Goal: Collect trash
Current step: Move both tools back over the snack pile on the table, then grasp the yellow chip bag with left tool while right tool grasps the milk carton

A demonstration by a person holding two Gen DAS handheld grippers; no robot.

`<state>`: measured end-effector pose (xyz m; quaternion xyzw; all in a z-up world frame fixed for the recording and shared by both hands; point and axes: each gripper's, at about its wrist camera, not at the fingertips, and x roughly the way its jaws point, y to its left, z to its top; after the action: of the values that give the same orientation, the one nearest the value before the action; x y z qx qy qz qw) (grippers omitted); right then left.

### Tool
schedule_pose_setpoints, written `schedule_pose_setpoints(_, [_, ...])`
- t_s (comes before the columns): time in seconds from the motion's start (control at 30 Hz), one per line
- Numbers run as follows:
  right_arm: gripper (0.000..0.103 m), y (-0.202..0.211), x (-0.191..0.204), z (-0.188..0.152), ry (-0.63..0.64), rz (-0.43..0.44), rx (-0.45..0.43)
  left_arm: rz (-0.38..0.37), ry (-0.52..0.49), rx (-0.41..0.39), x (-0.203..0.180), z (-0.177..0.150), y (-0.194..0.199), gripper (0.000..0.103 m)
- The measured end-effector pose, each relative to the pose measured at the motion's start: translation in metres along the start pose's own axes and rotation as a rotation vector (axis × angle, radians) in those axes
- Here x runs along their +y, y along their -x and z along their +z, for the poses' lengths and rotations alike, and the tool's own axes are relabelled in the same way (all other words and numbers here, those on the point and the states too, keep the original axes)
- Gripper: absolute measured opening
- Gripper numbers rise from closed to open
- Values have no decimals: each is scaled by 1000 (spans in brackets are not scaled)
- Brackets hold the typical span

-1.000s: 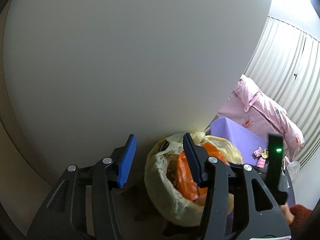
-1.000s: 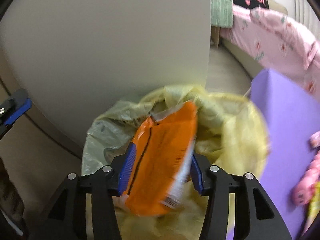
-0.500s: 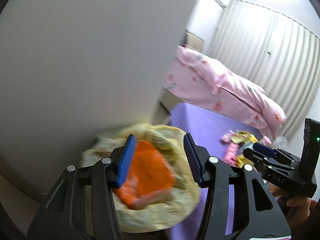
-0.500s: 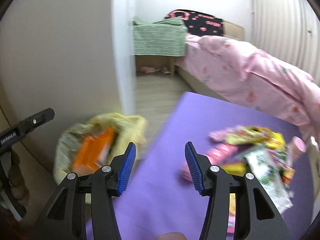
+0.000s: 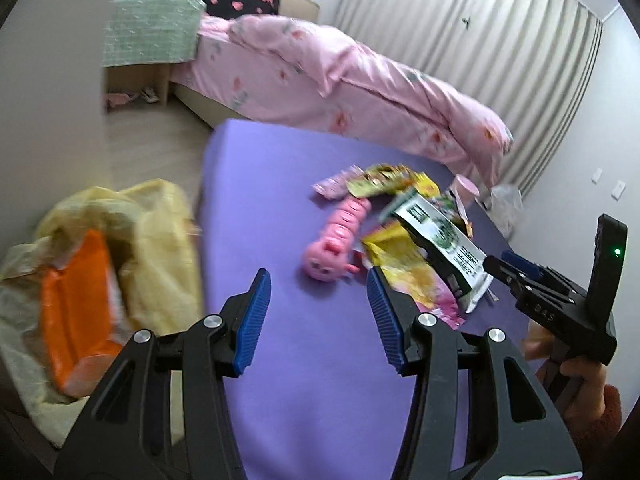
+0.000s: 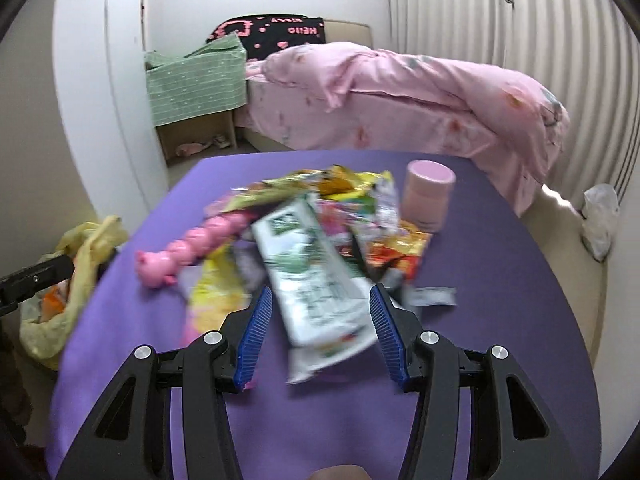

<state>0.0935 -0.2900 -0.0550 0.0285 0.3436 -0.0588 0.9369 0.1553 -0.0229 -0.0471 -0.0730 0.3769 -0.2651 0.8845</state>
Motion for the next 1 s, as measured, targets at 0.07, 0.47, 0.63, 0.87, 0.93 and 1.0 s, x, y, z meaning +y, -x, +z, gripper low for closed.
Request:
schedule_pose_setpoints(0.07, [48,-9,-7,3,22,18,11,-3,-20,15,-11,2,-9,48])
schedule_pose_setpoints(0.47, [48,-40,-13,6,37,126,129,4,-44,89,-24,-6,-32,48])
schedule_pose_setpoints(0.63, [48,-24,-29,-13,-56,53,99,-70,-44,166,-43,-6,-54,52])
schedule_pose_setpoints(0.87, [48,-10,-48,-18,-128,64,55,-39,-37,277,-73,-11,-95,45])
schedule_pose_setpoints(0.93, [48,-7,-47,-14,-131,68,37,-31,-62,296,-77,-14,-97,26])
schedule_pose_setpoints(1.0, [48,-3,-46,-11,-126,86,17,-25,-95,296,-78,-16,-94,19])
